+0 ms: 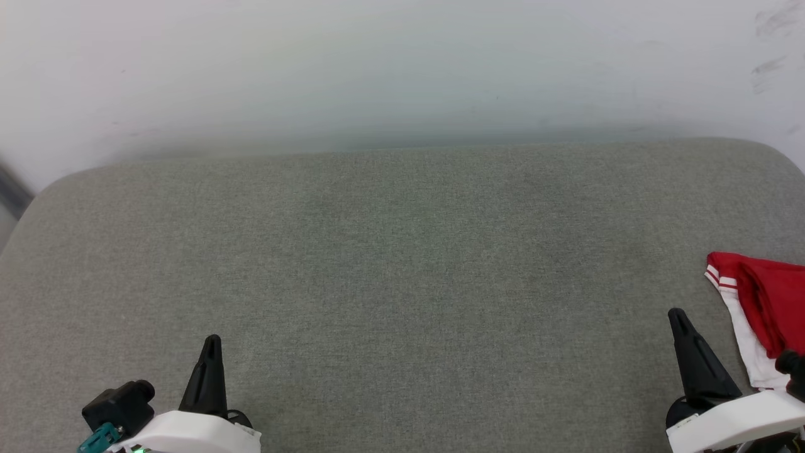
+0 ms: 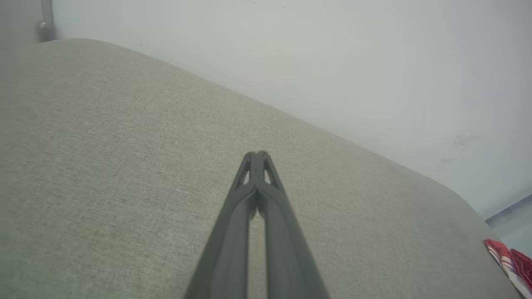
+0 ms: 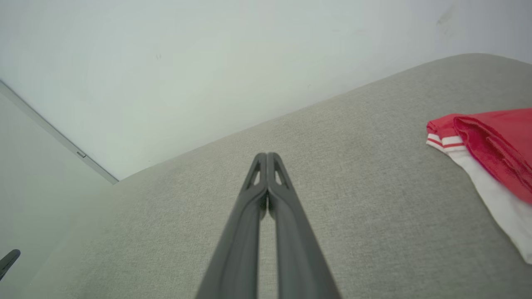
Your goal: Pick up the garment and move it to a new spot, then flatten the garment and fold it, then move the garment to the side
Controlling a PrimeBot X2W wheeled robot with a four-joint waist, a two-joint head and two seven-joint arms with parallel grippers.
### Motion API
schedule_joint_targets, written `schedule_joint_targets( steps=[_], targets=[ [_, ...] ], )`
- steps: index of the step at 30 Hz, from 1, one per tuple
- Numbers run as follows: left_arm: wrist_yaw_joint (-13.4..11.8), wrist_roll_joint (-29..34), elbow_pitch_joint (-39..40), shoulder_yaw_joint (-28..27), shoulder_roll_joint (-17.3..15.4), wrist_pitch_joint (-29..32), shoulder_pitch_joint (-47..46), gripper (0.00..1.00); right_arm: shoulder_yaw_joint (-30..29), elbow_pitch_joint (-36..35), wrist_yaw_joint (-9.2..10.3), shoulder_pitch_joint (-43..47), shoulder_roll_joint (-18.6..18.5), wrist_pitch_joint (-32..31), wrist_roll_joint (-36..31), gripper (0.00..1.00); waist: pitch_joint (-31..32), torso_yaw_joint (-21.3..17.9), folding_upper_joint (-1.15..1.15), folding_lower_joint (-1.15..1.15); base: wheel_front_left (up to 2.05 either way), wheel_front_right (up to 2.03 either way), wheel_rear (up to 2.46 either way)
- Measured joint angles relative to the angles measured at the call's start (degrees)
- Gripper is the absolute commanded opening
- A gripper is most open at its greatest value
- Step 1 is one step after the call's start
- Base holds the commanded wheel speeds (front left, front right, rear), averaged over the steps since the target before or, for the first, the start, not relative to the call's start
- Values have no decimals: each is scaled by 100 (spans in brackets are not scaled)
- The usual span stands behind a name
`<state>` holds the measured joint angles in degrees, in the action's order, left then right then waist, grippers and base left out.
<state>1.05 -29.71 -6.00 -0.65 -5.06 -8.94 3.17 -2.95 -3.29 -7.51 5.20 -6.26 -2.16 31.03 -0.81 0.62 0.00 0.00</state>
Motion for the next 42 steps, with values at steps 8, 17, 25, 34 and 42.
schedule_joint_targets(
  steps=[8,17,25,34,42],
  targets=[
    [87,-733,-94,-62,24,177,-107,0,-13,200,1,-129,15,-25,738,0,5,-5,0,0,0,0,0],
    [149,-1480,-186,-137,42,369,-214,0,-30,411,1,-259,38,-67,1491,0,10,-10,0,0,0,0,0],
    [209,-2087,-266,-191,63,521,-296,0,-47,576,1,-361,63,-91,2100,0,15,-15,0,0,0,0,0],
    [278,-2715,-349,-250,89,677,-382,0,-74,749,1,-476,87,-125,2733,0,20,-20,0,0,0,0,0],
    [311,-3233,-417,-307,113,790,-462,0,-93,895,2,-549,107,-145,3234,0,25,-25,0,0,0,0,0]
  ],
)
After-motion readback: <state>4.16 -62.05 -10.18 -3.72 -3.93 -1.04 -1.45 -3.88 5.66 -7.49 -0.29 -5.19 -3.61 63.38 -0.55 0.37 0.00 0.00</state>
